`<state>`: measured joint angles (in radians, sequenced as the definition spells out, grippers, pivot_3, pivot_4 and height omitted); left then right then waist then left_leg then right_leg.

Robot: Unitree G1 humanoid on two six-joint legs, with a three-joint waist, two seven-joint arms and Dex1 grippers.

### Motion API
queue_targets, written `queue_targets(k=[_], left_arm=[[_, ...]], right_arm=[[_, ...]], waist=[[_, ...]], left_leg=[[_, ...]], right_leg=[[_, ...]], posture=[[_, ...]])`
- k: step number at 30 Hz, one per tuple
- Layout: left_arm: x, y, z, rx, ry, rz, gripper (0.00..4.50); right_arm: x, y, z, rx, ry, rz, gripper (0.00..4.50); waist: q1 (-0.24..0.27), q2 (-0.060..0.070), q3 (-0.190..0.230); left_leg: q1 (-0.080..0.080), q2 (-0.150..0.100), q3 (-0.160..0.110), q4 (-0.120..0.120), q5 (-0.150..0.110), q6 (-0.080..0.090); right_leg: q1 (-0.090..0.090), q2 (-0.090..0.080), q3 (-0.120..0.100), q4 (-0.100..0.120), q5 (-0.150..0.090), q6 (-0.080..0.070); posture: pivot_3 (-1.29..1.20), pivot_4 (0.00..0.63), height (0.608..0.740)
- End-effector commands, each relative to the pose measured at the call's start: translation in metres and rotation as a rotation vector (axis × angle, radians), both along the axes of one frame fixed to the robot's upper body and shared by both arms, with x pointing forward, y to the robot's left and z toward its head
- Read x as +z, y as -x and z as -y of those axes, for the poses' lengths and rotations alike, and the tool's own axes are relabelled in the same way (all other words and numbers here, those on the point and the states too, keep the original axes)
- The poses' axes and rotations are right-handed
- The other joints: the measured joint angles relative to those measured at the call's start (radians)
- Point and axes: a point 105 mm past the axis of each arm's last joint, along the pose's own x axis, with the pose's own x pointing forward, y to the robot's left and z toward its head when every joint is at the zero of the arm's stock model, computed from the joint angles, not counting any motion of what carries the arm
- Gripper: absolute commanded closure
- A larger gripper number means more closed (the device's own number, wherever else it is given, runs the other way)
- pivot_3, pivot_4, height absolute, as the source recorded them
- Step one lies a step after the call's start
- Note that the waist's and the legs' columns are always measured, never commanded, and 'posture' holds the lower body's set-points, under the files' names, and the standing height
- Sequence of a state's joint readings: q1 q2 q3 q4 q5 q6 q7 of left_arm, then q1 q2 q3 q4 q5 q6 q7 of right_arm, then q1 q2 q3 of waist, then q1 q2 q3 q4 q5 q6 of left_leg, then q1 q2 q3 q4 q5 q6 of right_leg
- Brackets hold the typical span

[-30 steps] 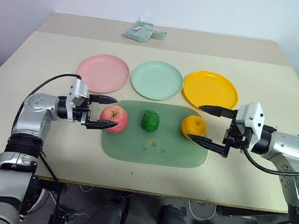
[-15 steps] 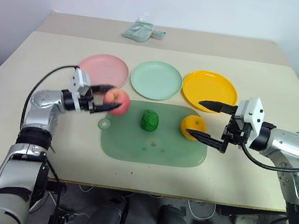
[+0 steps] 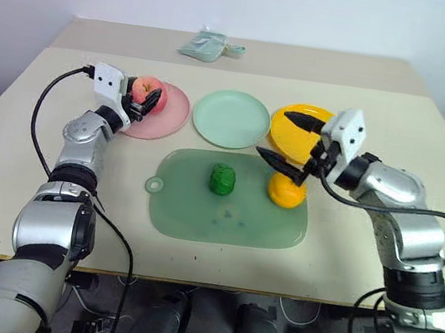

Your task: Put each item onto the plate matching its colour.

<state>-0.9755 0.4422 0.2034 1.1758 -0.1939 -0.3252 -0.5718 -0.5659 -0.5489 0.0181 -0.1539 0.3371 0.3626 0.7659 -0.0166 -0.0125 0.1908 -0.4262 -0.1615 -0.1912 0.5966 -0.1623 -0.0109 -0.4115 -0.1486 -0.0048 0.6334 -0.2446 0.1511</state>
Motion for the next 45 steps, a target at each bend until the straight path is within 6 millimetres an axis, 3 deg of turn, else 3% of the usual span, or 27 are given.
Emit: queue_targets(k=[1, 3, 5, 9, 14, 19, 22, 31, 38, 45], left_arm=[[0.016, -0.005, -0.003, 0.037, 0.004, 0.023, 1.65], [0.013, -0.006, -0.002, 0.029, -0.004, -0.007, 0.66], [0.016, -0.006, -0.002, 0.033, -0.019, 0.005, 0.04], [0.028, -0.001, 0.004, -0.057, -0.010, 0.063, 0.04], [0.049, 0.021, 0.033, -0.409, 0.050, 0.162, 0.04], [0.040, 0.059, 0.052, -0.780, 0.019, 0.126, 0.04], [0.032, 0.089, 0.052, -0.971, -0.004, 0.060, 0.04], [0.021, 0.104, 0.048, -1.038, -0.035, -0.045, 0.04], [0.013, 0.105, 0.053, -1.050, -0.069, -0.053, 0.04], [-0.013, 0.107, 0.083, -1.096, -0.168, -0.051, 0.04]], right_arm=[[0.008, -0.001, -0.003, -0.012, 0.004, 0.050, 0.00], [0.007, 0.000, -0.005, -0.003, 0.006, 0.048, 0.00], [0.006, 0.000, -0.005, 0.000, 0.021, 0.049, 0.00], [0.006, 0.003, -0.003, 0.012, 0.026, 0.049, 0.00], [0.007, 0.011, -0.001, 0.065, 0.014, 0.029, 0.00], [-0.003, 0.015, 0.000, 0.083, 0.038, -0.081, 0.00], [-0.001, 0.021, -0.015, 0.106, 0.051, -0.123, 0.00], [-0.003, 0.027, -0.049, 0.151, 0.043, -0.154, 0.00], [-0.002, 0.026, -0.046, 0.150, 0.054, -0.147, 0.00], [0.005, 0.017, -0.030, 0.123, 0.013, -0.107, 0.00]], waist=[[0.004, 0.000, 0.000], [0.003, 0.000, 0.000], [0.001, 0.000, 0.000], [-0.002, 0.000, 0.000], [-0.004, 0.000, 0.000], [-0.011, 0.000, 0.000], [-0.029, 0.000, 0.000], [-0.018, 0.000, 0.000], [-0.019, 0.000, 0.000], [-0.019, 0.000, 0.000]], left_leg=[[0.000, 0.000, 0.000, 0.000, 0.000, 0.000], [0.000, -0.001, -0.001, 0.000, 0.000, 0.000], [0.000, -0.001, -0.001, 0.000, 0.000, 0.000], [0.000, -0.001, -0.001, 0.000, 0.000, 0.000], [0.000, 0.000, 0.000, 0.000, 0.000, 0.000], [0.000, 0.000, 0.000, 0.000, 0.000, 0.000], [0.000, 0.000, -0.001, 0.000, 0.000, 0.000], [0.000, 0.002, -0.001, 0.000, 0.000, -0.001], [0.000, 0.002, -0.001, 0.000, 0.000, -0.001], [0.000, 0.002, -0.001, 0.000, 0.000, -0.001]], right_leg=[[0.000, 0.000, 0.000, 0.000, 0.000, 0.000], [0.001, 0.000, 0.000, 0.000, 0.000, 0.001], [0.001, 0.000, 0.000, 0.000, 0.000, 0.001], [0.001, 0.000, 0.000, 0.000, 0.001, 0.001], [0.001, 0.000, 0.000, 0.000, 0.001, 0.000], [0.001, 0.000, 0.000, 0.000, 0.001, 0.000], [0.000, 0.000, 0.000, 0.001, 0.001, 0.000], [0.000, 0.003, 0.001, 0.000, 0.002, -0.002], [-0.001, 0.003, 0.001, 0.000, 0.002, -0.002], [0.000, 0.002, 0.001, 0.000, 0.002, -0.002]], posture=[[0.00, 0.150, 0.740], [0.00, 0.150, 0.740], [0.00, 0.150, 0.740], [0.00, 0.150, 0.740], [0.00, 0.150, 0.740], [0.00, 0.150, 0.740], [0.00, 0.150, 0.740], [0.00, 0.150, 0.740], [0.00, 0.150, 0.740], [0.00, 0.150, 0.740]])
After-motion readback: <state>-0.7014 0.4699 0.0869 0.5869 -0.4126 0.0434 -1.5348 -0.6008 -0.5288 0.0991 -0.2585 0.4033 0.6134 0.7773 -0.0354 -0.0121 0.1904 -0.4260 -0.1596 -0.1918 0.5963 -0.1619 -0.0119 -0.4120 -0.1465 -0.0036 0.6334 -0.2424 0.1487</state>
